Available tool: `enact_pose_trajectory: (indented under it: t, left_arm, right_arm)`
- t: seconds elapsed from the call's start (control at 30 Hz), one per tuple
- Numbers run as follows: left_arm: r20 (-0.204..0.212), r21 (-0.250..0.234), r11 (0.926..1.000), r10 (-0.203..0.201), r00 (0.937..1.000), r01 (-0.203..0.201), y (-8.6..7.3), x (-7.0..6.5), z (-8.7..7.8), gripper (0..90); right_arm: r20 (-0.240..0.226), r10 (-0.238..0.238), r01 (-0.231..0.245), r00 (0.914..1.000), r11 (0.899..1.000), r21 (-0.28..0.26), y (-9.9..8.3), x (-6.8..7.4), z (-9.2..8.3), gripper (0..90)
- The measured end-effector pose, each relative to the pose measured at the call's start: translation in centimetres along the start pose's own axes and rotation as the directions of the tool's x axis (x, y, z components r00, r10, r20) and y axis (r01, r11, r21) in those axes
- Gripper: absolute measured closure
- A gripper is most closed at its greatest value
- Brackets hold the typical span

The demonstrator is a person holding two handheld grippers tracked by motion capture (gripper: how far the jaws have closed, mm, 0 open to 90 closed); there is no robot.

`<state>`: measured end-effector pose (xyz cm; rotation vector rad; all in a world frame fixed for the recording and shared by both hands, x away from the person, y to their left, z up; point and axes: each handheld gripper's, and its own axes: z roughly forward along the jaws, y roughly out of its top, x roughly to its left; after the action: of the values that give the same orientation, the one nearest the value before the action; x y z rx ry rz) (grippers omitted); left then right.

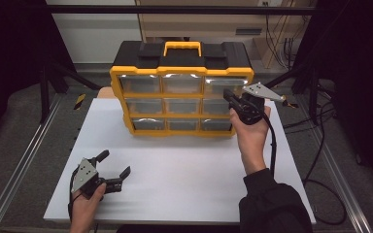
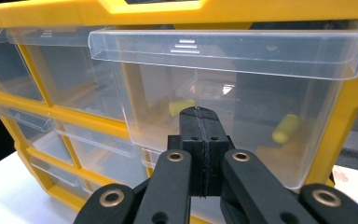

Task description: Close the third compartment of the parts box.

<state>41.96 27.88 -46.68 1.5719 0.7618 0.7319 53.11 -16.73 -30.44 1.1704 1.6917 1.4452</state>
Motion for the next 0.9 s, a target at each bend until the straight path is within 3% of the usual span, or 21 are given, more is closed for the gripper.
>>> enact_pose_trajectory:
  t: [0.23,0.9]
  left_arm:
    - [-0.005,-0.007,0.9999,-0.010,0.9999,0.010,0.00,0.10,-0.07,0.9]
    - [0.004,-0.003,1.0000,0.002,1.0000,-0.001,0.04,-0.09,0.05,0.9]
  right_arm:
    - [-0.012,0.032,-0.032,0.9994,0.999,-0.004,0.09,-0.23,0.18,90.0]
    - [0.011,0.015,-0.015,0.9998,1.000,-0.003,0.43,-0.36,0.80,90.0]
